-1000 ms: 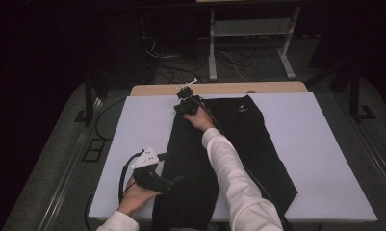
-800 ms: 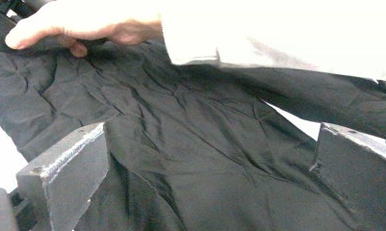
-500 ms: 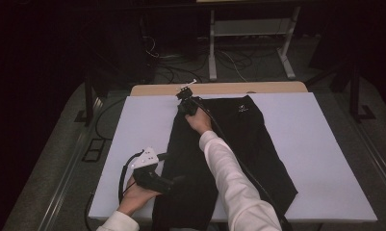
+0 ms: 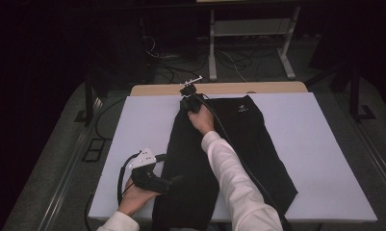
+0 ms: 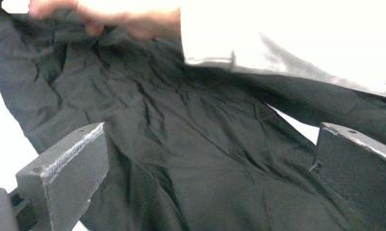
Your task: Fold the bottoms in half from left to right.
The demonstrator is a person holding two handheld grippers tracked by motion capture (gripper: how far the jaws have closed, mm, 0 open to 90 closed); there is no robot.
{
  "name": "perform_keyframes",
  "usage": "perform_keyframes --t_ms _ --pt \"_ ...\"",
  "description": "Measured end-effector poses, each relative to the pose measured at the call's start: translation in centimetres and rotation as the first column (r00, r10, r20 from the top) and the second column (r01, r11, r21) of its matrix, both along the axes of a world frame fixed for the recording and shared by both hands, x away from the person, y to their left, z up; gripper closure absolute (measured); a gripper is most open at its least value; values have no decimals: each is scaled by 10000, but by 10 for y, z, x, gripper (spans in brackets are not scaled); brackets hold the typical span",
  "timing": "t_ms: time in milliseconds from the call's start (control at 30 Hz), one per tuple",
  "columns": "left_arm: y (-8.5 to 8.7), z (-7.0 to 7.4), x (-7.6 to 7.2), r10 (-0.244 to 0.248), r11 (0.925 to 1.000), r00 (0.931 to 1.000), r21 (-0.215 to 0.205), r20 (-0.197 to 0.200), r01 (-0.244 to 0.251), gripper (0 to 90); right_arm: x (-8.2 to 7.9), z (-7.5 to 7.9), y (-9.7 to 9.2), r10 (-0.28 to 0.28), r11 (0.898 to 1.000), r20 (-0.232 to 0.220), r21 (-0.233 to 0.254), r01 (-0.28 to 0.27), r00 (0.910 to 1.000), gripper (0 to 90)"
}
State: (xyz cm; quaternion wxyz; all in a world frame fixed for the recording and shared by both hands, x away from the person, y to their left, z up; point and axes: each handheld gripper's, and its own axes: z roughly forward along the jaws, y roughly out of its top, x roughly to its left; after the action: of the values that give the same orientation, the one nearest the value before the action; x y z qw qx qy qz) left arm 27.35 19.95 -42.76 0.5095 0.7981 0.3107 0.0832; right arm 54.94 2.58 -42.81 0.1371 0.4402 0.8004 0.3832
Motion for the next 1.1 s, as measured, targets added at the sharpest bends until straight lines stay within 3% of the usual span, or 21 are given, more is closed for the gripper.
perform_keyframes --t_ms 200,433,700,1100 --pt "4 4 -2 275 9990 9972 379 -700 -249 0 -11 6 -2 178 9996 125 218 -181 9998 867" --pt "13 2 -7 809 9944 9896 772 -1186 -721 0 -20 4 -6 288 9991 324 317 -299 9991 867" --pt "27 -2 -14 939 9869 9840 1443 -1513 -720 0 -28 6 -14 254 9992 375 298 -265 9990 867" --pt "42 -3 -25 1065 9852 9804 1511 -1655 -815 0 -33 10 -21 164 9987 416 481 -184 9990 867"
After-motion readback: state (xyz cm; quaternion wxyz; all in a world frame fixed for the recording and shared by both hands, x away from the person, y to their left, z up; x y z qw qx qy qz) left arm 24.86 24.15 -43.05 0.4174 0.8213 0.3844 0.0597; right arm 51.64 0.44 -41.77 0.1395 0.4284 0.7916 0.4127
